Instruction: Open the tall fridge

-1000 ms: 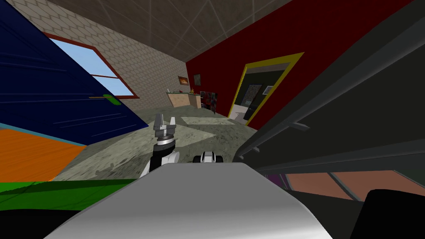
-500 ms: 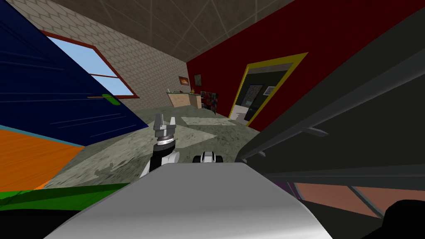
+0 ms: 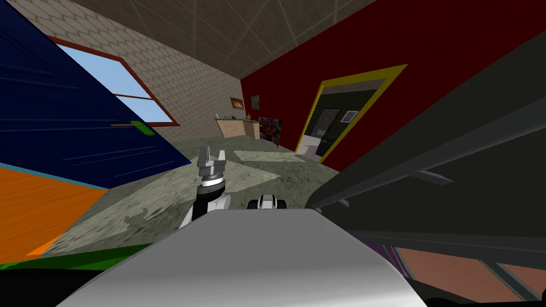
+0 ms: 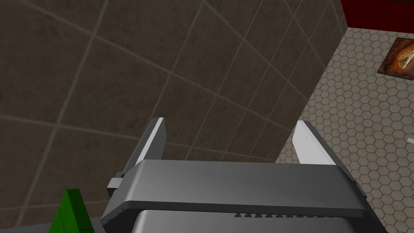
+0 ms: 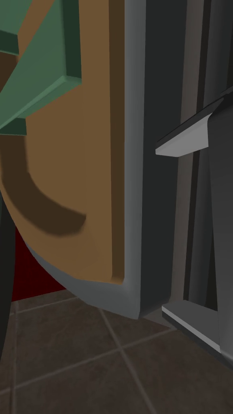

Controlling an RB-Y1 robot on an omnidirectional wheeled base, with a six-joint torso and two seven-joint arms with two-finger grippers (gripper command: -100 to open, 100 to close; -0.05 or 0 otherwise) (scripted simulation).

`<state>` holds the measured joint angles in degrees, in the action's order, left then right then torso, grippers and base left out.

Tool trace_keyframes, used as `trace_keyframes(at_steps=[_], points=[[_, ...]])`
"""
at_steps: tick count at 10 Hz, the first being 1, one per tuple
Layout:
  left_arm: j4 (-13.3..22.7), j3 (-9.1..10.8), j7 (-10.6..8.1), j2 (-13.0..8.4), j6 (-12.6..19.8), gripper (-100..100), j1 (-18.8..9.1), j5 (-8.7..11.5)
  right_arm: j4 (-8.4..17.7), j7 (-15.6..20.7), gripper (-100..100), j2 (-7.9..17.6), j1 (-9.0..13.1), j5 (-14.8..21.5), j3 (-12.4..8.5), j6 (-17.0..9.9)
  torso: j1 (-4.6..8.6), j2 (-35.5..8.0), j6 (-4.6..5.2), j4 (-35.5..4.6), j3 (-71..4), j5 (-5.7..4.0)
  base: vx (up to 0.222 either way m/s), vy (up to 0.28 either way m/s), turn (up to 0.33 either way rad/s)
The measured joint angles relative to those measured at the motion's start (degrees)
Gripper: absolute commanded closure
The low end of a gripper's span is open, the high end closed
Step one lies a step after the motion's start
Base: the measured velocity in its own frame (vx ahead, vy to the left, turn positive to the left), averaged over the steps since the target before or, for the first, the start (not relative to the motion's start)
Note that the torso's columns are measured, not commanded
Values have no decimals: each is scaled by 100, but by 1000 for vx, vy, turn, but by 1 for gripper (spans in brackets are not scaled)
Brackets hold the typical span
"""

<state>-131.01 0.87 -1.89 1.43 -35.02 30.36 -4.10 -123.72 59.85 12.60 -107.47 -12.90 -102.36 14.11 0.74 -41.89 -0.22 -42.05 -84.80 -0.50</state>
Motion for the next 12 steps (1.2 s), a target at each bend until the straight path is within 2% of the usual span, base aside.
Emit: trace_keyframes(at_steps=[2, 5, 7, 9, 12], points=[[0, 0, 0, 0, 0, 0, 0, 0, 163, -22, -100, -46, 196, 37, 145, 105, -4, -4, 4, -3, 5, 1, 83, 63, 11], [0, 0, 0, 0, 0, 0, 0, 0, 260, -16, -100, -16, 505, 95, 343, 63, 4, -6, 4, -5, 8, -5, 93, 71, 21], [0, 0, 0, 0, 0, 0, 0, 0, 330, 1, -100, -52, 791, 157, 566, 63, 0, 2, 1, -1, 3, -4, 97, 75, 14], [0, 0, 0, 0, 0, 0, 0, 0, 519, -11, -100, 19, 937, 183, 730, 118, 22, -12, -1, -7, 14, -16, 62, 46, 11], [0, 0, 0, 0, 0, 0, 0, 0, 591, -5, -100, -23, 1191, 234, 1014, 143, 20, -2, -2, -5, 9, -17, 70, 51, 13]])
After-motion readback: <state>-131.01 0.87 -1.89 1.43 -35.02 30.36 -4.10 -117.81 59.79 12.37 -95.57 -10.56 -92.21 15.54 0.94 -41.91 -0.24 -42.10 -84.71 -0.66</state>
